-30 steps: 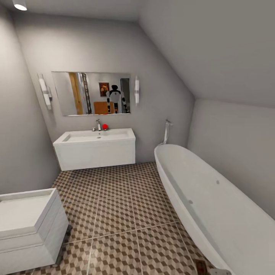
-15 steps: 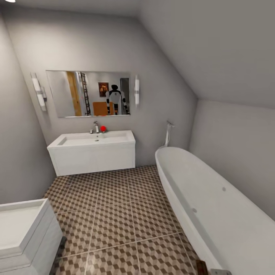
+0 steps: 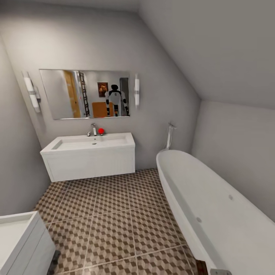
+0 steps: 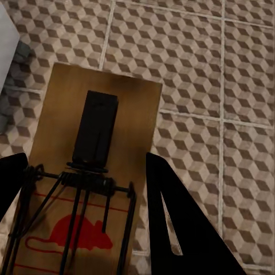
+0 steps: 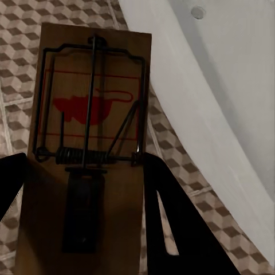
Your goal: Take the four mousetraps from the cabinet in the bathroom and place them on the bathroom floor. Make sure all four end up on the same floor surface, and ensure that at least two of them are either under or directly next to the same bathroom sink.
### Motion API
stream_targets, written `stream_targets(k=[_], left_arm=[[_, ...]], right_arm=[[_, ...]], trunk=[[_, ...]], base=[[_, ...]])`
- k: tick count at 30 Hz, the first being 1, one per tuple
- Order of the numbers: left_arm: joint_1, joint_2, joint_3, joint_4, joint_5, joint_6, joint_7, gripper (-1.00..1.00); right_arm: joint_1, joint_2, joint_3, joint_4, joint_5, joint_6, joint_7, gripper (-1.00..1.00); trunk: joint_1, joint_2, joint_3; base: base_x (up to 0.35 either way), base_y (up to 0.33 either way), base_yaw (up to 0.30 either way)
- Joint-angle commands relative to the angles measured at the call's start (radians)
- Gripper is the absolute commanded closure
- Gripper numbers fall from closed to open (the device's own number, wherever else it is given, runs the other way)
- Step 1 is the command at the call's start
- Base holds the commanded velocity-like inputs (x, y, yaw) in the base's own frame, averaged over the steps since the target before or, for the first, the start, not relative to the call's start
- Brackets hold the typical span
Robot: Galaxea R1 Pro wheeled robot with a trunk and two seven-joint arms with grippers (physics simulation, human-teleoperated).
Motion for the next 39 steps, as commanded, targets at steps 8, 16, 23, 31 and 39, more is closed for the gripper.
stream_targets(k=[8,16,23,31,39], left_arm=[[-0.001,0.003,0.000,0.004,0.003,-0.010,-0.006,1.00],[-0.001,-0.003,0.000,0.004,0.002,-0.008,-0.012,1.00],[-0.001,-0.001,0.000,0.005,0.001,-0.007,-0.009,1.00],[-0.001,-0.002,0.000,0.006,0.001,-0.006,-0.008,1.00],[-0.002,-0.002,0.000,0.006,0.001,-0.006,-0.006,1.00]], right_arm=[[-0.001,0.001,0.009,0.003,-0.010,-0.005,0.002,1.00],[-0.001,-0.002,0.009,0.003,-0.010,-0.005,-0.005,1.00],[-0.001,-0.002,0.009,0.003,-0.008,-0.005,-0.006,1.00],[-0.001,-0.002,0.009,0.003,-0.008,-0.005,-0.006,1.00],[-0.001,-0.002,0.009,0.003,-0.009,-0.005,-0.006,1.00]], trunk=[[0.001,-0.001,0.000],[0.001,-0.001,0.000],[0.001,-0.001,0.000],[0.001,-0.001,0.000],[0.001,-0.001,0.000]], base=[[0.330,0.000,0.000],[0.330,0.000,0.000],[0.330,0.000,0.000],[0.324,0.000,0.000],[0.317,0.000,0.000]])
